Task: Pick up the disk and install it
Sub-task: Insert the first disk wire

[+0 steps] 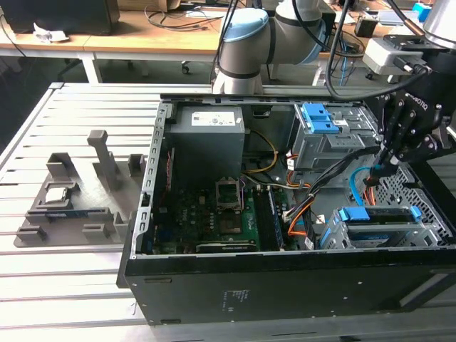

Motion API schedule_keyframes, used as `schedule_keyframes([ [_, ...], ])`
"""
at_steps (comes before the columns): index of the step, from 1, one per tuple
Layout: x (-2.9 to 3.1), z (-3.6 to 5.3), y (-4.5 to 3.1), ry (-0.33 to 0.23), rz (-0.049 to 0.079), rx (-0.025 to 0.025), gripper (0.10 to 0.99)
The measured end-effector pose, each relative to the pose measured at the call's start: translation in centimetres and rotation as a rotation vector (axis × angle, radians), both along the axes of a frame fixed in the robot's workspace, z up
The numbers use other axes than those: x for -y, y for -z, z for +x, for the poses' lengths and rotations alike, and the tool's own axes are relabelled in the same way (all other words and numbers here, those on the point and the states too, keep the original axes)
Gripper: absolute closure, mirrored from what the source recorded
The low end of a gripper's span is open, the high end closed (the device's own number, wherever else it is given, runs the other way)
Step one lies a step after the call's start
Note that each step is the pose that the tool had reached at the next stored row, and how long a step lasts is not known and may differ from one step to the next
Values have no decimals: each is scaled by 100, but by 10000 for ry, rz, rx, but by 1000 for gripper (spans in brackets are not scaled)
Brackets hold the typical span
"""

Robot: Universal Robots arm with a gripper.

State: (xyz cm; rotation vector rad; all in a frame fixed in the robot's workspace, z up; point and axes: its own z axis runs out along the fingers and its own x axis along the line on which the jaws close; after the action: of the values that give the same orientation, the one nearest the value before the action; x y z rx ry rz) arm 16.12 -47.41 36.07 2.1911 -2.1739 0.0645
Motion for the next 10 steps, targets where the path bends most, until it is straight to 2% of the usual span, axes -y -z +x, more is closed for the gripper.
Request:
schedule_keyframes([
  [2, 2, 0, 0, 0, 0, 0, 922],
  [5, 86, 0, 0, 0, -1, 0, 922],
  [6, 151, 0, 1, 0, 1, 0, 922],
  [7, 189, 0, 1, 0, 0, 0, 922],
  [10, 409, 0, 8, 0, 9, 0, 922],
])
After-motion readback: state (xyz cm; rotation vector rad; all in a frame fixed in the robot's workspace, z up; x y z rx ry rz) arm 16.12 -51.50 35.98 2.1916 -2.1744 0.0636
